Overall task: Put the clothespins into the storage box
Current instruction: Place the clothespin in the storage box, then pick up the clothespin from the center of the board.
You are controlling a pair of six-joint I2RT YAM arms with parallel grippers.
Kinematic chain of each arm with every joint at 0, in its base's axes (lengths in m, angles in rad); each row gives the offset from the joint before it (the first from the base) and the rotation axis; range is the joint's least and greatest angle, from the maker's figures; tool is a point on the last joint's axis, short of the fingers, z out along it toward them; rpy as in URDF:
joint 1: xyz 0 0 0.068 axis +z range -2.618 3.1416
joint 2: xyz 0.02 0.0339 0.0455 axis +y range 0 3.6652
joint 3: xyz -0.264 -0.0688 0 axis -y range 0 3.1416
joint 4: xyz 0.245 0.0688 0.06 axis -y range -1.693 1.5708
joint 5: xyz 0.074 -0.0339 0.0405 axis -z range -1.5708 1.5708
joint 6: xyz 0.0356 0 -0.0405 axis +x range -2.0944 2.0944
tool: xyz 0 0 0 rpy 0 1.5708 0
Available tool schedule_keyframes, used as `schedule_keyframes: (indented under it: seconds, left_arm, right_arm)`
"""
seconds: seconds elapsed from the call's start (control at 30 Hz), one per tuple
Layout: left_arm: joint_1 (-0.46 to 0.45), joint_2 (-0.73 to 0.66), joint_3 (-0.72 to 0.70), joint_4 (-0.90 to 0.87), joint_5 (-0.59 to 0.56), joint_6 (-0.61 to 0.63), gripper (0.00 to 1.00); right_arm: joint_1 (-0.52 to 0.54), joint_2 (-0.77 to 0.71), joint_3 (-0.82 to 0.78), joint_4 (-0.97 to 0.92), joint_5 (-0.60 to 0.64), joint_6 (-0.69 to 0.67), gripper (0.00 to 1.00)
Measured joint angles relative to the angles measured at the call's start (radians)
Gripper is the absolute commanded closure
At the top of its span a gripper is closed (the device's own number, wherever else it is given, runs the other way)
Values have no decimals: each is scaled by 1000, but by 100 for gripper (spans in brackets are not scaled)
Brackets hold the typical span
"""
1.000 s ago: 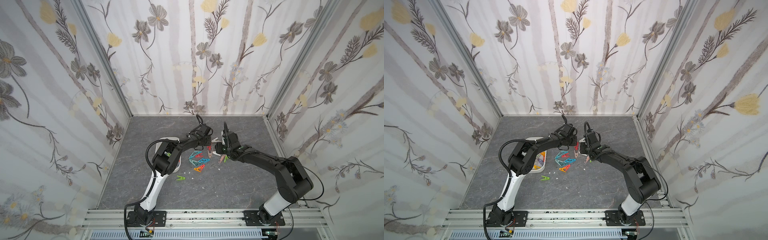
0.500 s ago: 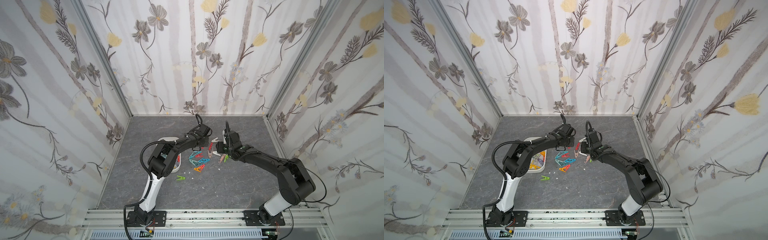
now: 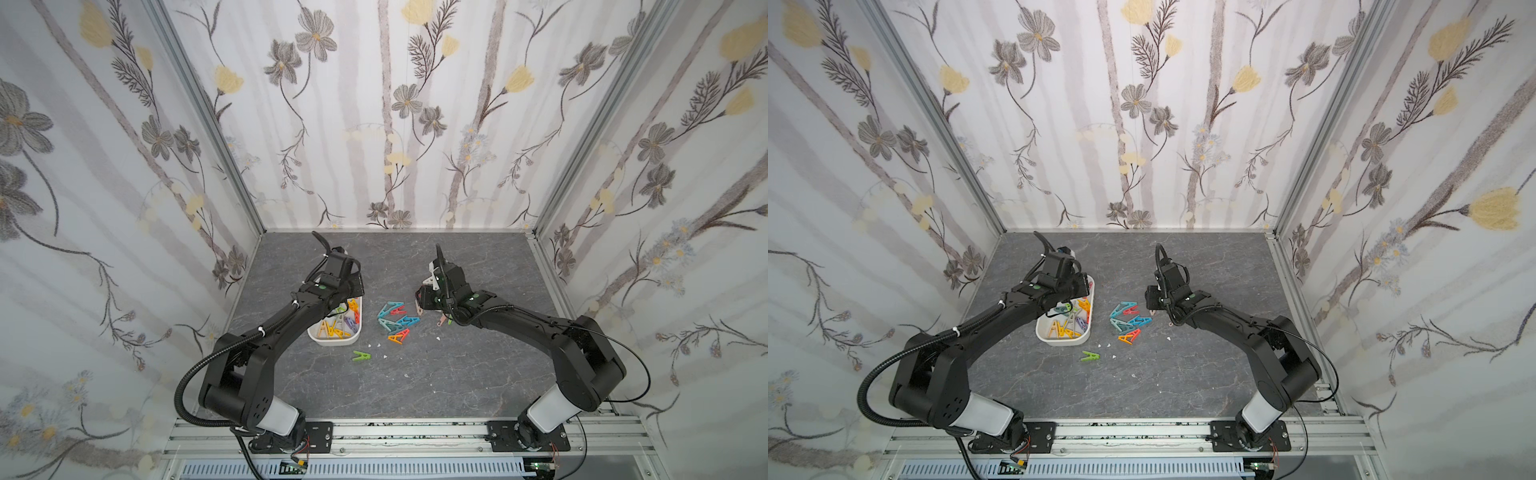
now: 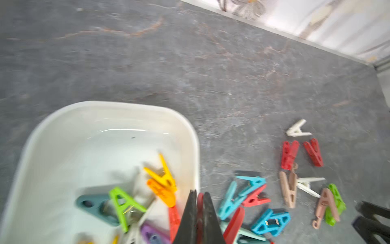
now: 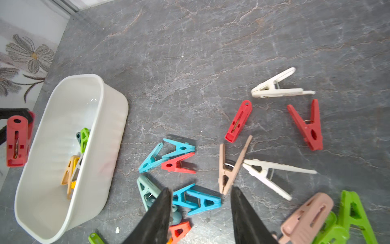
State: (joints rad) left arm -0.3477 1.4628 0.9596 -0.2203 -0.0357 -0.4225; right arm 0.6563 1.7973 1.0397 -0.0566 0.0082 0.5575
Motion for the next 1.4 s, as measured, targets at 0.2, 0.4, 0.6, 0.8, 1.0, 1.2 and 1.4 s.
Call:
schedule_keyframes:
  seconds: [0.2, 0.4, 0.6, 0.8, 1.0, 1.2, 1.4]
  left_arm:
    - [63, 30, -50, 9, -17, 20, 93]
    - [59, 46, 25, -21, -119, 34, 63]
    - [-83, 21, 137, -22, -157, 49, 60]
    - [-205, 182, 235, 14, -81, 26, 59]
    - [-318, 453, 475, 36, 36, 30, 57]
    - [-346, 687, 696, -9, 63, 64, 57]
    - [-360, 805, 850, -82, 45, 109, 58]
  right_arm:
    - [43, 73, 71, -3, -2, 10, 53]
    - [56, 63, 69, -27, 8, 11, 53]
    - [55, 6, 11, -28, 54, 22, 53]
    - [-8, -76, -95, 11, 61, 71, 53]
    - [-79, -134, -183, 30, 49, 97, 53]
    - [-109, -167, -240, 40, 43, 108, 53]
    - [-115, -185, -263, 60, 44, 115, 53]
